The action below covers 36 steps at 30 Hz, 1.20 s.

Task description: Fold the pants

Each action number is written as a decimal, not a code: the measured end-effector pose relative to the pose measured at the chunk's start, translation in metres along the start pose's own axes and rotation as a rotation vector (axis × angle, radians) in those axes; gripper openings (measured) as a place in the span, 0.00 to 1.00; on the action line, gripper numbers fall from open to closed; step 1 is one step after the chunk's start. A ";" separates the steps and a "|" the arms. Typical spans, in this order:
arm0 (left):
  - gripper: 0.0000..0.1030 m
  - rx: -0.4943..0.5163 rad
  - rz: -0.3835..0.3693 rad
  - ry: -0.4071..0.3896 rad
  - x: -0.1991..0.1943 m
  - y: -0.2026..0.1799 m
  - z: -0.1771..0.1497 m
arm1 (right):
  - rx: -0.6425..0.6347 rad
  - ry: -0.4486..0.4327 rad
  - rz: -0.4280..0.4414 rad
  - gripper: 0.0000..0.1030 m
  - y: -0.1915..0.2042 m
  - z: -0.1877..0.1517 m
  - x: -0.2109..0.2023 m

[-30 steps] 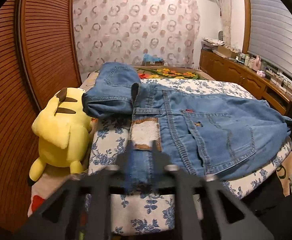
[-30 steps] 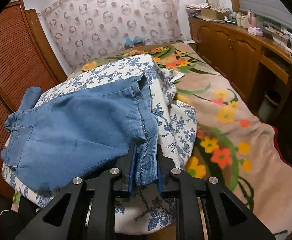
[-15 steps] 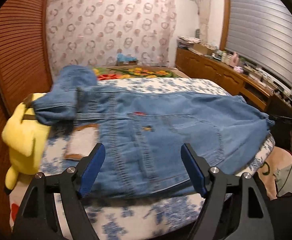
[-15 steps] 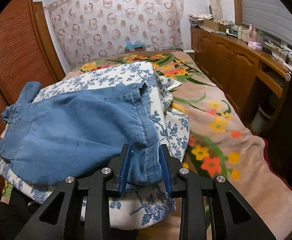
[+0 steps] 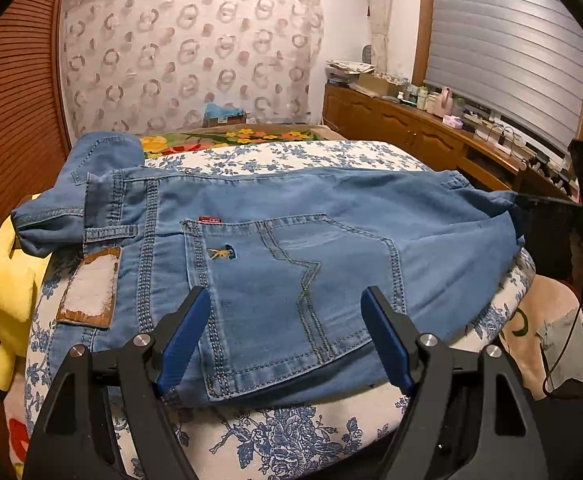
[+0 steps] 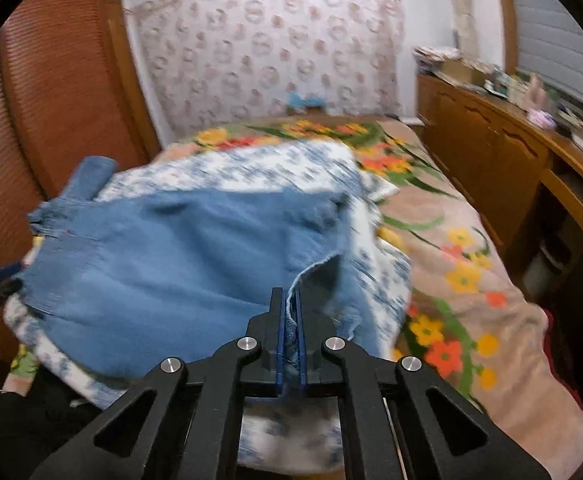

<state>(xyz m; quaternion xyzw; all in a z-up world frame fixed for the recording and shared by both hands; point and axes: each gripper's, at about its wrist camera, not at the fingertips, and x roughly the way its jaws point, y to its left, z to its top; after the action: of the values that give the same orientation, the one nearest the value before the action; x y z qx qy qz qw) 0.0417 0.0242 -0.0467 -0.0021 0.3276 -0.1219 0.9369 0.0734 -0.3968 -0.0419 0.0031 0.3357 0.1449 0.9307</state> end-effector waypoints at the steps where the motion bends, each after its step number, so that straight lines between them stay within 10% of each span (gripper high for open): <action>1: 0.76 -0.004 0.002 -0.002 0.000 0.001 0.000 | -0.015 -0.006 0.013 0.03 0.007 0.005 -0.002; 18: 0.76 -0.044 0.032 -0.034 -0.015 0.018 0.001 | -0.253 -0.078 0.355 0.03 0.160 0.075 0.004; 36: 0.76 -0.075 0.023 -0.008 -0.006 0.022 -0.006 | -0.353 -0.012 0.347 0.15 0.193 0.090 0.045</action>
<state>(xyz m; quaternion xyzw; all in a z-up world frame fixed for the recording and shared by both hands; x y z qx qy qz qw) 0.0387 0.0478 -0.0492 -0.0340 0.3282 -0.0989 0.9388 0.1109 -0.1911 0.0199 -0.1011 0.2942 0.3587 0.8801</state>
